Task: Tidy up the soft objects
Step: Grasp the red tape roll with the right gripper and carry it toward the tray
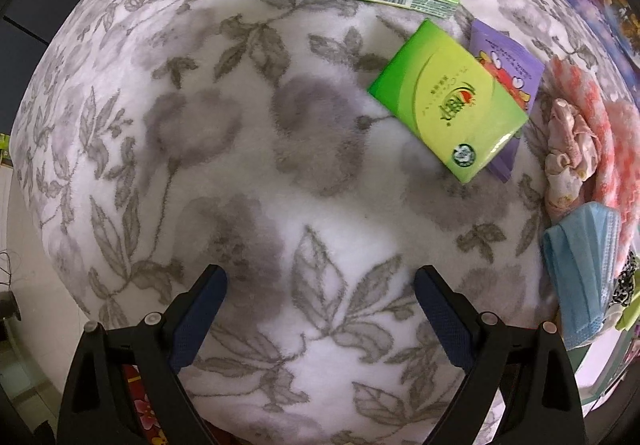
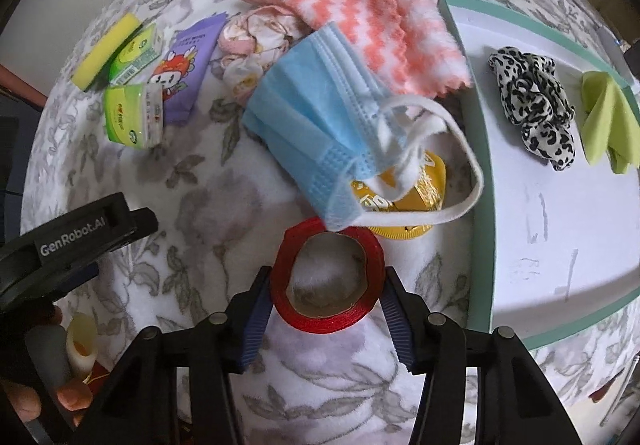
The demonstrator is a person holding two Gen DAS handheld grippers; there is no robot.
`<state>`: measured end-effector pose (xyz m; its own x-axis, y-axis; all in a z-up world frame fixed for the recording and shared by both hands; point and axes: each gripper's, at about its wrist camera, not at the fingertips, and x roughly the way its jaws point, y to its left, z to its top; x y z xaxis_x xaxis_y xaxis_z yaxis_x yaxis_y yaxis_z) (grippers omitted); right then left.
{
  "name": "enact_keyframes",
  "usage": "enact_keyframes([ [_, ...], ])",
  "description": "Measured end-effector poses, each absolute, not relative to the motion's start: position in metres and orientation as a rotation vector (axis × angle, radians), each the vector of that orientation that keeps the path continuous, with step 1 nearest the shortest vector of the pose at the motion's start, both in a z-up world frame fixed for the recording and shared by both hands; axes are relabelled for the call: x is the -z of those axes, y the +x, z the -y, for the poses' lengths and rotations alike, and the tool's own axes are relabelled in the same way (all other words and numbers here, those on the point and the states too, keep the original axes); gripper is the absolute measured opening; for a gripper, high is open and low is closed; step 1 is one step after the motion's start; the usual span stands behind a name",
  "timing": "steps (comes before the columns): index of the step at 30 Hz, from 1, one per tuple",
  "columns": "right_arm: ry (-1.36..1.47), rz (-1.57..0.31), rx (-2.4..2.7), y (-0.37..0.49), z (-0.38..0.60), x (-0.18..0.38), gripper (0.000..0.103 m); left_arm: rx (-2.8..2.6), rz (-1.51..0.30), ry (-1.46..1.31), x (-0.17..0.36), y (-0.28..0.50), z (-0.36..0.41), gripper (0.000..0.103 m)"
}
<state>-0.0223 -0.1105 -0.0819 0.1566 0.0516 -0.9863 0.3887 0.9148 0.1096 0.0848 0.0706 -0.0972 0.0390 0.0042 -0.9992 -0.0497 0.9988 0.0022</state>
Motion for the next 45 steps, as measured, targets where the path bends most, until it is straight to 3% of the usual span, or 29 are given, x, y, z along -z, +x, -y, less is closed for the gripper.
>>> enact_keyframes([
  [21, 0.559, -1.192, 0.302, -0.065, 0.208, 0.018, 0.056, 0.178, -1.436, -0.106, 0.06, 0.07, -0.019, 0.095],
  [45, 0.582, -1.205, 0.465, -0.075, 0.254, 0.035, 0.056, 0.437, -1.362, -0.167, 0.056, 0.065, 0.099, 0.095],
])
